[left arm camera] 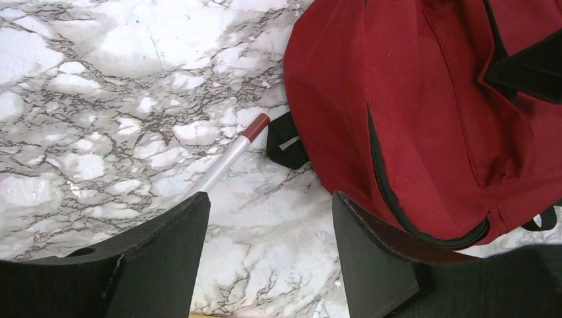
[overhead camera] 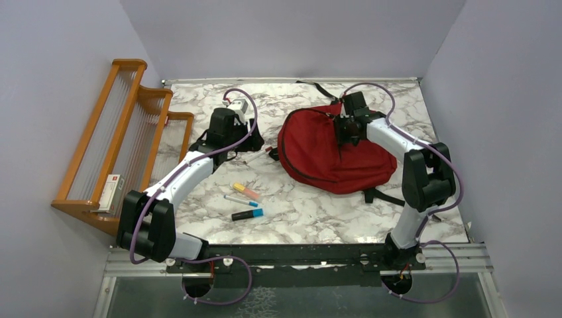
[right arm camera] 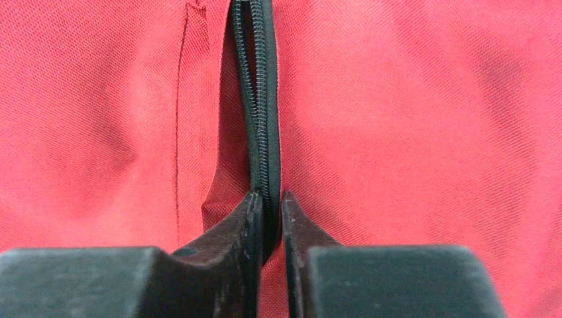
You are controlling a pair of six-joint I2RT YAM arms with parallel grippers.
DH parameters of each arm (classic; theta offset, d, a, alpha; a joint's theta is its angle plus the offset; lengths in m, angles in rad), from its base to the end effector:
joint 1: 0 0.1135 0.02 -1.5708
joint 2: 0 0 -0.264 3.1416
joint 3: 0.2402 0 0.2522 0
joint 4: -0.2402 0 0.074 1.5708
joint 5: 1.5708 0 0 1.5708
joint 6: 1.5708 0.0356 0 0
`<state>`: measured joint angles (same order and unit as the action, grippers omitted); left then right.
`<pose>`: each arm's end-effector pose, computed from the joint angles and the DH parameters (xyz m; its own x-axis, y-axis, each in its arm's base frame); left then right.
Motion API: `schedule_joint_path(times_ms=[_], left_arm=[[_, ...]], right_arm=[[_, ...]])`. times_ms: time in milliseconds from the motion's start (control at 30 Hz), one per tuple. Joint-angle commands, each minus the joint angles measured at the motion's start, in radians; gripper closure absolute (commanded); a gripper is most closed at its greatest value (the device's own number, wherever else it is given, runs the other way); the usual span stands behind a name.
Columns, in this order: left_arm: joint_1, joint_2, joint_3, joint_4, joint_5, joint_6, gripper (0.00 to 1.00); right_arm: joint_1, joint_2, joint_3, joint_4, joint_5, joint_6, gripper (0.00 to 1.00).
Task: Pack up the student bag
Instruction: Pick up the stationery from the center of the board.
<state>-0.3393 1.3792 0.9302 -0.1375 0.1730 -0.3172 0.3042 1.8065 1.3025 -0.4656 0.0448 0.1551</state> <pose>0.2877 -0.1081 0.2600 -0.6403 -0.0998 -0.7616 0.2772 0.8947 -0.3503 0.3698 0.1144 0.2141 -0.8198 -0.0956 -0.5645 -0.1502 0.9873 0.0509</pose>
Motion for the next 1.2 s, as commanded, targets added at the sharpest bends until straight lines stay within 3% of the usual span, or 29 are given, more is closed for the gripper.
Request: schedule_joint_path(times_ms=[0,167,633,1167], left_arm=[[0.009,0.002,0.002,0.013,0.028,-0.002,0.30],[0.010,0.004,0.003,0.013,0.035,-0.003,0.30],[0.016,0.044,0.030,-0.039,-0.005,0.020,0.29],[0.016,0.314,0.229,-0.248,-0.067,0.241,0.27]], right_arm=[[0.001,-0.003,0.044,-0.047,0.117,-0.023,0.85],[0.001,-0.053,0.085,-0.081,0.143,-0.038,0.99],[0.001,-0.159,0.198,-0.169,0.160,-0.063,0.99],[0.001,-0.247,0.055,-0.128,0.050,-0.036,0.99]])
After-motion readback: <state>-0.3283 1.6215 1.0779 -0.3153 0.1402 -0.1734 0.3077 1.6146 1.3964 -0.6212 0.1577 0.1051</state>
